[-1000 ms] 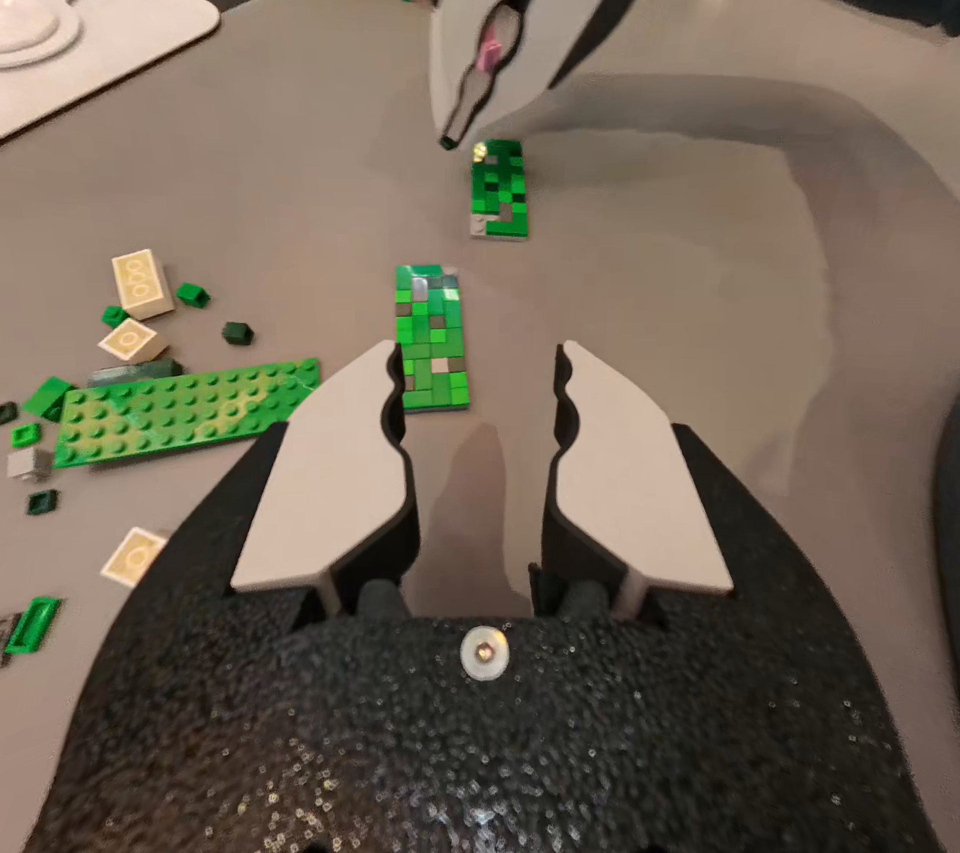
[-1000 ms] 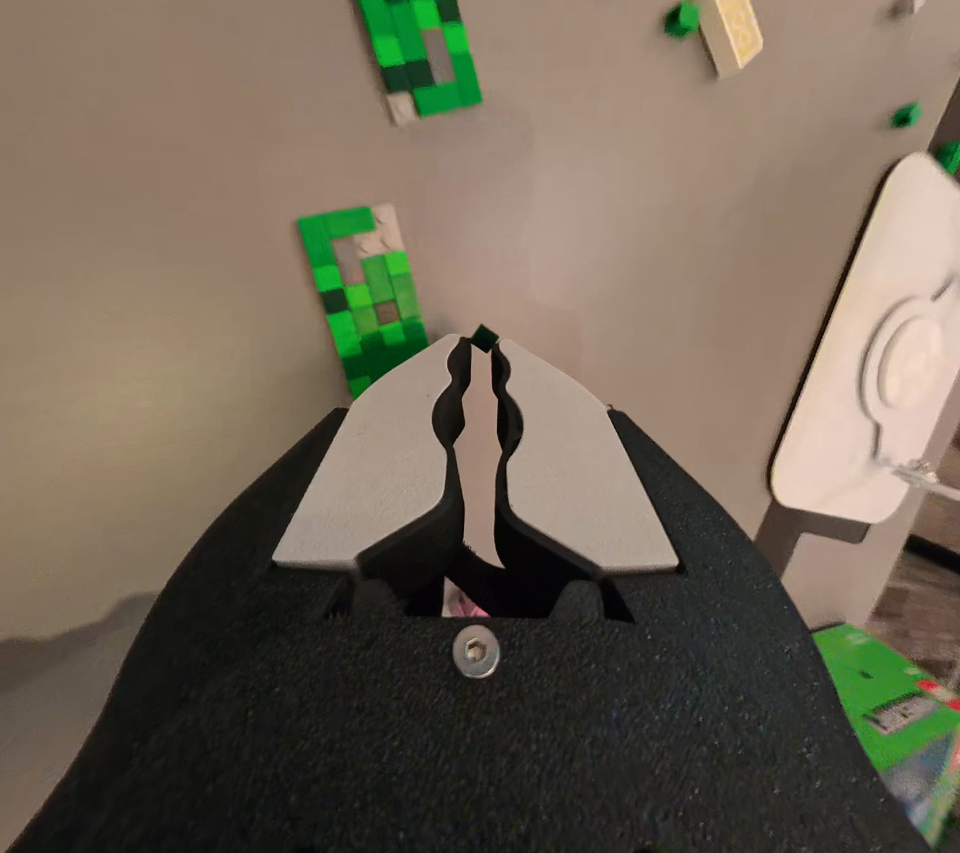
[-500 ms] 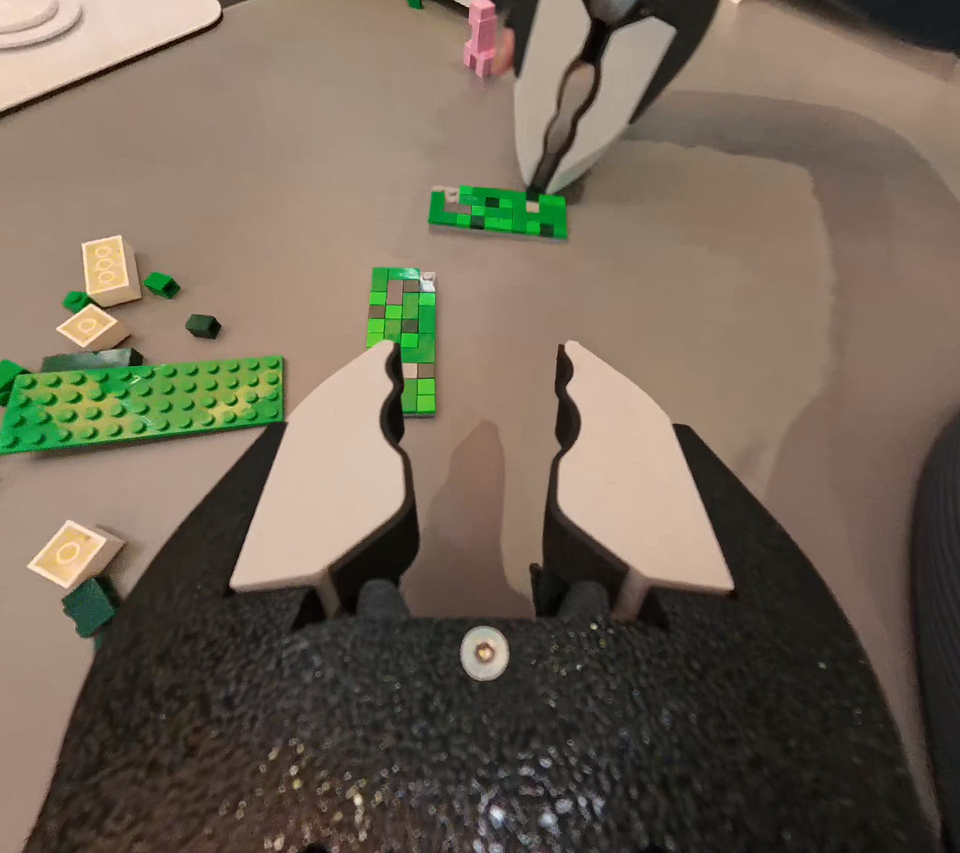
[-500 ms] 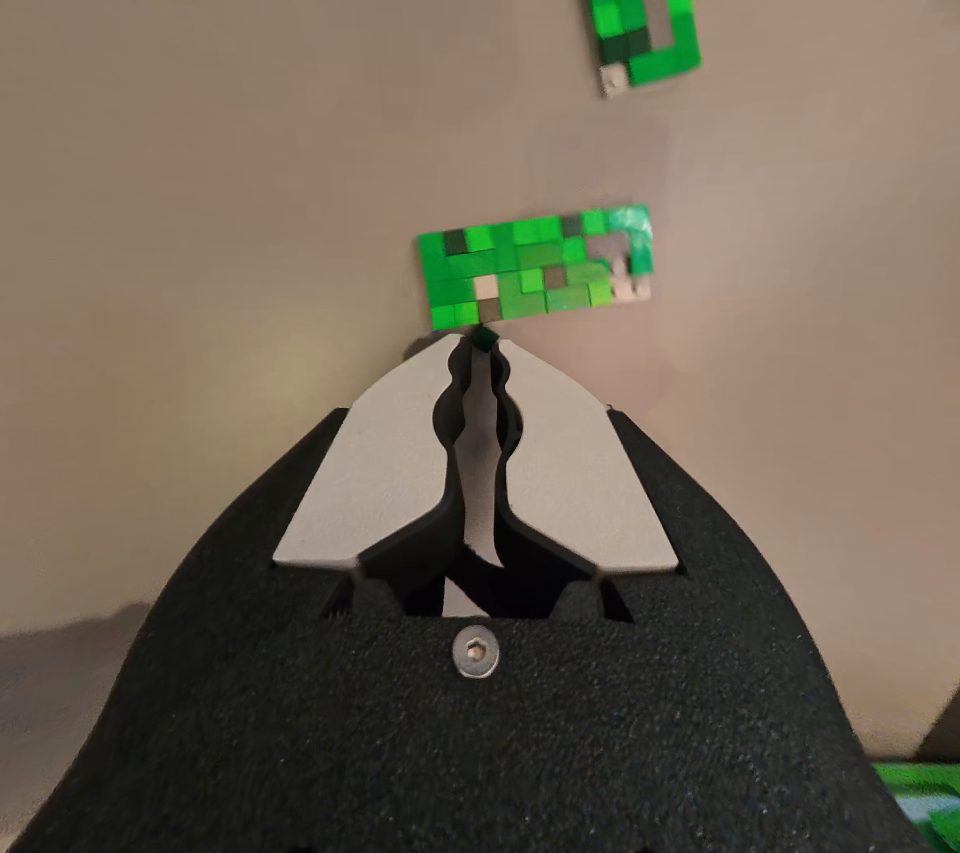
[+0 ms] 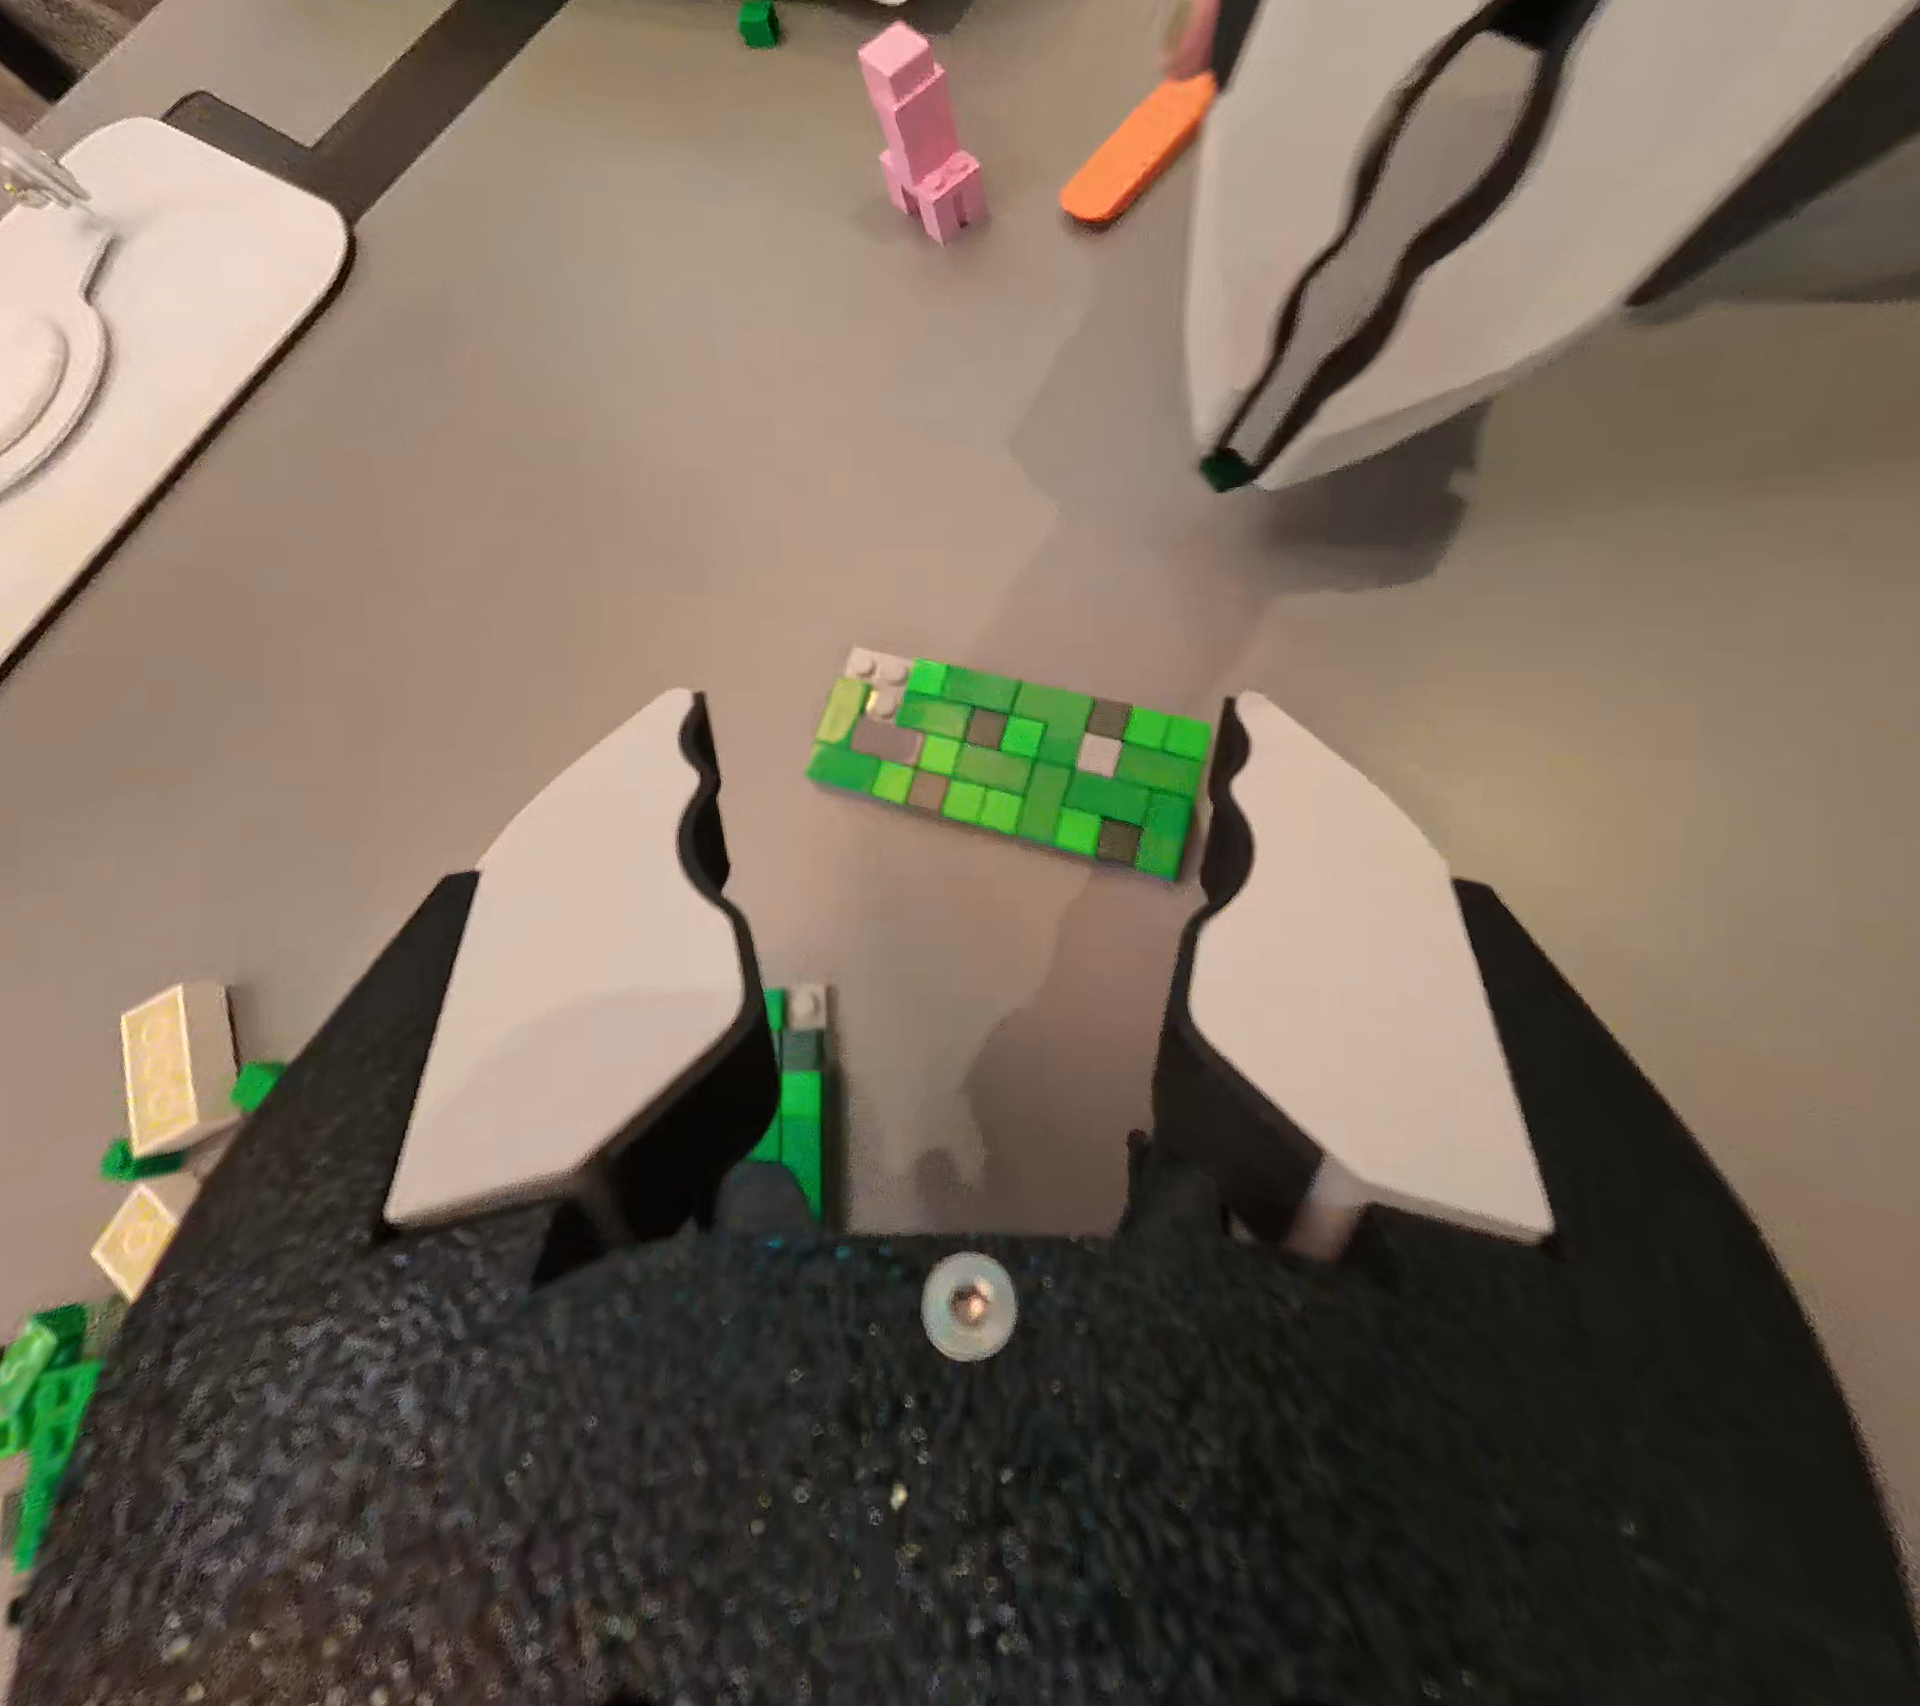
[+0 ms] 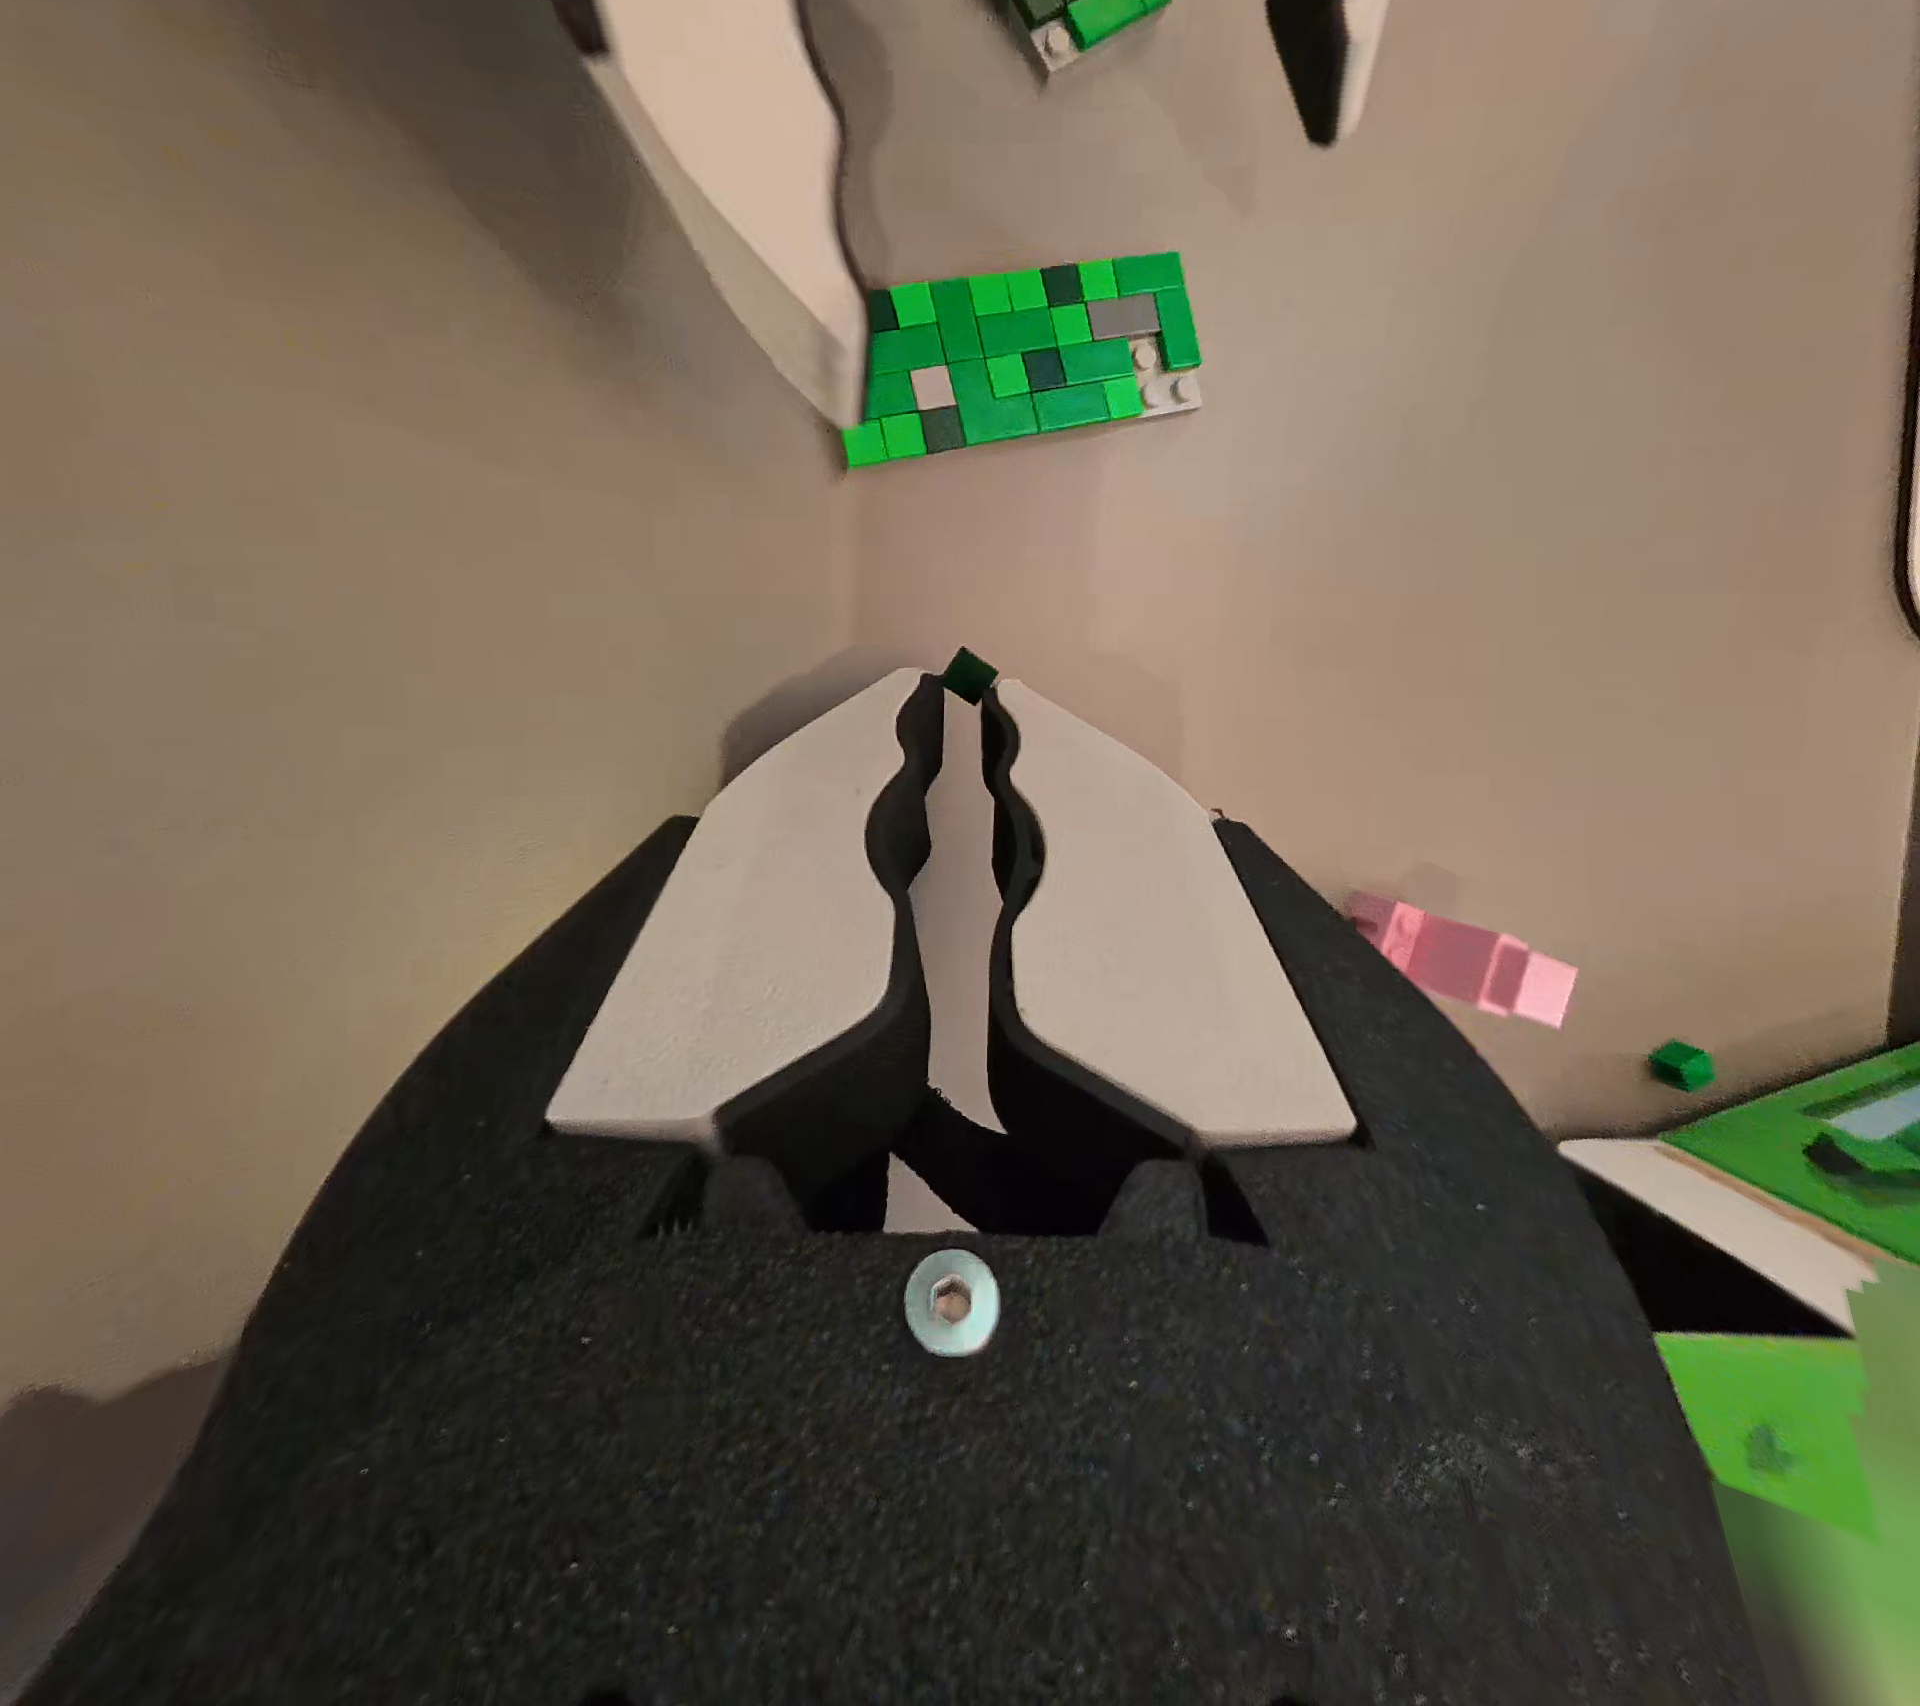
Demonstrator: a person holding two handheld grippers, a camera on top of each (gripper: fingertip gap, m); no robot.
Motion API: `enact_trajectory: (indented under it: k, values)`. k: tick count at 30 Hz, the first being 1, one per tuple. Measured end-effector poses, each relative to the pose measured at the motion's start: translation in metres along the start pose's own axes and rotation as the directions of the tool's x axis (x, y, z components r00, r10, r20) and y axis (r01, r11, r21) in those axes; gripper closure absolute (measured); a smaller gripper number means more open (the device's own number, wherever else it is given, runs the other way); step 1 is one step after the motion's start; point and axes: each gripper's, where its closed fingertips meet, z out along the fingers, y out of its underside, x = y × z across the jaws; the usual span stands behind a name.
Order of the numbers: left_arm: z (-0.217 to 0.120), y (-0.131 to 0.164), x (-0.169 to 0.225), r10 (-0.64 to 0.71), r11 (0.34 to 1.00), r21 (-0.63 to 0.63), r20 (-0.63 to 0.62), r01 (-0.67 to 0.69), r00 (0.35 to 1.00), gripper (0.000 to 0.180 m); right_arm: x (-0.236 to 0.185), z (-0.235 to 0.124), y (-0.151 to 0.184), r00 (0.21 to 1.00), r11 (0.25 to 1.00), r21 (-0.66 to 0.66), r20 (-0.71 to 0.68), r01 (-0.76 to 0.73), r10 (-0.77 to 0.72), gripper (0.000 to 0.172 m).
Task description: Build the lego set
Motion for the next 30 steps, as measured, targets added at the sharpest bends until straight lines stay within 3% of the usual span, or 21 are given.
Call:
enact_trajectory:
  k: [5,11,18,24,30]
  values:
    - [0.021,0.003,-0.030,-0.057,0.995,-0.080,0.092,0.064,0.994,0.088,-0.002,-0.009,0.003,0.999,0.999,0.035,-0.034,-0.023,0.024,0.165]
    - [0.033,0.020,-0.027,-0.161,0.959,-0.233,0.031,0.164,0.986,0.084,-0.001,-0.016,0.004,0.998,0.999,0.052,-0.055,-0.012,0.015,0.165]
    - [0.003,0.039,-0.028,-0.003,0.946,-0.324,0.022,0.010,1.000,0.091,-0.003,-0.014,0.004,0.999,0.999,0.051,-0.038,0.017,-0.016,0.165]
    - [-0.021,0.034,-0.010,-0.074,0.969,-0.236,-0.011,0.069,0.997,0.107,-0.010,0.001,-0.008,0.998,0.996,0.066,0.005,0.068,-0.068,0.166]
    - [-0.009,0.045,0.004,-0.173,0.944,-0.293,-0.040,0.154,0.984,0.110,-0.013,0.008,-0.020,0.994,0.990,0.102,0.027,0.101,-0.105,0.165]
